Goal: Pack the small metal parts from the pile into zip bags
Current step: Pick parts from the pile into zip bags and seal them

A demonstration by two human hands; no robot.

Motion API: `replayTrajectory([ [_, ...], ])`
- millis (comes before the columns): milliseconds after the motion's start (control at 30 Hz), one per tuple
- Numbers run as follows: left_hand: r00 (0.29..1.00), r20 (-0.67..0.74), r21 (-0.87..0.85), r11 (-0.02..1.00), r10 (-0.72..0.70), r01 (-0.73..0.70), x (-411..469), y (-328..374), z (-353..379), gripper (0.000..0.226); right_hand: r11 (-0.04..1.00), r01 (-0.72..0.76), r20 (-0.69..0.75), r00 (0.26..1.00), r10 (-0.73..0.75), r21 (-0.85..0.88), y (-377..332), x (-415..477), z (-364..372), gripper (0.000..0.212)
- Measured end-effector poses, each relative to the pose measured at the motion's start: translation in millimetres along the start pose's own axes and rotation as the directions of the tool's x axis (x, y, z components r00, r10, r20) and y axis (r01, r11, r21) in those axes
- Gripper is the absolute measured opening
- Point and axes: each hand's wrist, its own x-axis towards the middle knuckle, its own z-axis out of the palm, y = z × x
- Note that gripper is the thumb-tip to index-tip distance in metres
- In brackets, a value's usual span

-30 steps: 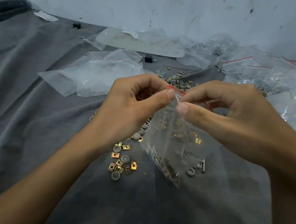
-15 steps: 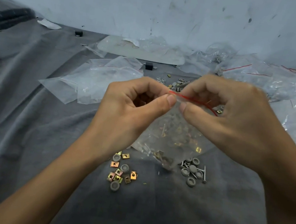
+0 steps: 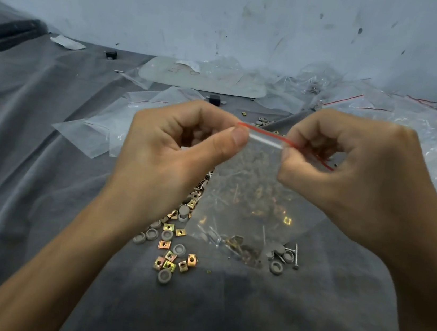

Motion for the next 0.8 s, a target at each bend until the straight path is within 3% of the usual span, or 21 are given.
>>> replayTrajectory([
  [133, 0.999, -0.036, 0.056, 0.998, 0.039, -0.037, 2, 4, -4, 0.001, 0.993, -0.037, -0.039, 0.998, 0.042, 0.108, 13, 0, -6, 0.008],
  [300, 0.996, -0.091, 0.002, 1.0, 0.014, -0.014, 5, -1, -11, 0.006, 0.984, -0.061, -0.087, 0.993, 0.077, 0.165, 30, -3, -9, 0.005],
  [500, 0.98, -0.196, 0.076, 0.997, 0.044, -0.03, 13, -3, -31, 0.007, 0.979, -0.159, -0.166, 0.97, 0.179, 0.127, 59, -10, -22, 0.01],
  [667, 0.985, -0.17, 0.125, 0.992, 0.021, 0.0, 10, -5, -30, 0.013, 0.885, -0.166, 0.018, 0.984, 0.176, 0.434, 49, -11, 2, 0.017],
  [733, 0.989, -0.146, 0.118, 0.993, 0.006, 0.011, 9, -6, -30, 0.013, 0.891, -0.179, 0.084, 0.984, 0.158, 0.418, 41, -10, 17, 0.03],
  [800, 0.993, -0.118, 0.086, 0.996, -0.005, 0.015, 11, -7, -33, 0.01, 0.936, -0.141, 0.092, 0.989, 0.117, 0.323, 37, -11, 27, 0.028],
])
